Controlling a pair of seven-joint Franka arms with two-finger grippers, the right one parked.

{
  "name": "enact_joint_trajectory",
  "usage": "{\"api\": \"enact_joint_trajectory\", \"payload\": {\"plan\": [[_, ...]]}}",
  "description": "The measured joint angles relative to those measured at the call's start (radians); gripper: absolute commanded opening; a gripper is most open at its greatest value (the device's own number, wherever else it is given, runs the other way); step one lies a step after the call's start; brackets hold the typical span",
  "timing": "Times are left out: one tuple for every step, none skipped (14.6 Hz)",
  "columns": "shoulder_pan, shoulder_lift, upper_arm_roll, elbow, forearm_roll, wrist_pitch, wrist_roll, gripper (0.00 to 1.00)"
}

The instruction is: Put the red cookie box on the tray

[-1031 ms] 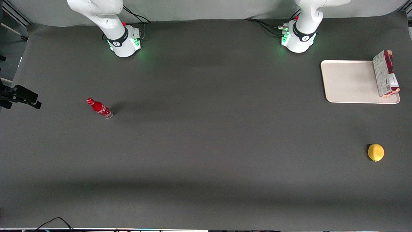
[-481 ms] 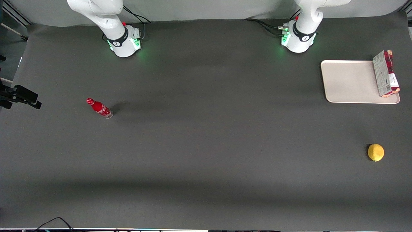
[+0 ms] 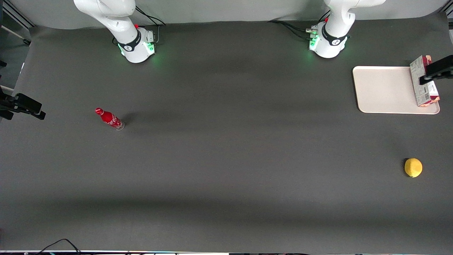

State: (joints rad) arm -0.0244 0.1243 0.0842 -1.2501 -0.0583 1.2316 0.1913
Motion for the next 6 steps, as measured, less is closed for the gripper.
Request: {"api": "enact_joint_trajectory", "payload": {"plan": [[0.000,-0.023,-0.025,-0.044,0.008,0.019,-0.020,1.00],[0.000,-0.060,-0.039,-0.110,0.012,0.057,-0.033,1.00],[0.001,-0.107,-0.047,-0.191,0.015,0.102,-0.037,1.00],[0.002,-0.159,-0.053,-0.275,0.024,0.140,-0.039,1.00],[0.002,-0.207,-0.057,-0.346,0.034,0.165,-0.043,1.00],[0.003,-0.256,-0.061,-0.409,0.043,0.183,-0.050,1.00]]}}
